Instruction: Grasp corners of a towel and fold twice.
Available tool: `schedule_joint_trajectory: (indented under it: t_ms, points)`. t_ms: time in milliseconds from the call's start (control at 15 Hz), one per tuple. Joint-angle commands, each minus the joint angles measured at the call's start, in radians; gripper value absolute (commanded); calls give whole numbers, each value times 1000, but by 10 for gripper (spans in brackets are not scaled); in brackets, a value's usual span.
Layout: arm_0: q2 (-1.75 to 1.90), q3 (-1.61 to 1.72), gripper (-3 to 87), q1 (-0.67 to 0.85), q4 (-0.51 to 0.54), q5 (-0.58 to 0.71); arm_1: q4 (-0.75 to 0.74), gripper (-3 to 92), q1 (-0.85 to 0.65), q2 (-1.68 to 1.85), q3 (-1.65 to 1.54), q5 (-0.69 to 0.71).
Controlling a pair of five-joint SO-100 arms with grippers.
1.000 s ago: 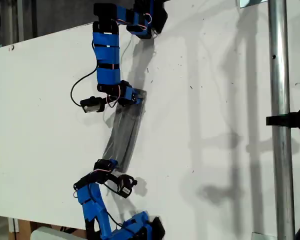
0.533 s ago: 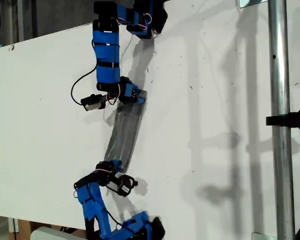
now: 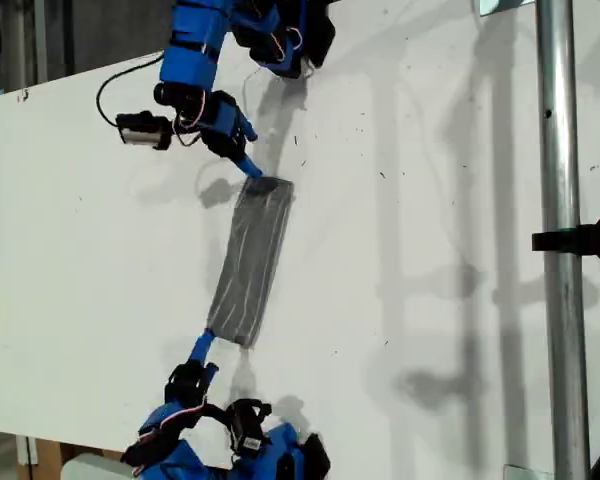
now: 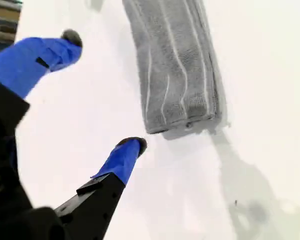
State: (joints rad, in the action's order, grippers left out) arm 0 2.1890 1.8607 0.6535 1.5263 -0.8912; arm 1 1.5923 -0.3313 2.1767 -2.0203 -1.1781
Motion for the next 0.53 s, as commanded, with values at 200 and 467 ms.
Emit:
schedule_joint_trajectory:
  t_ms: [200, 467]
  points:
    - [1006, 586, 42, -290, -137, -322, 51, 212, 202, 756, -341, -327]
    - [1289, 836, -1, -503, -236, -442, 48, 252, 267, 761, -400, -420]
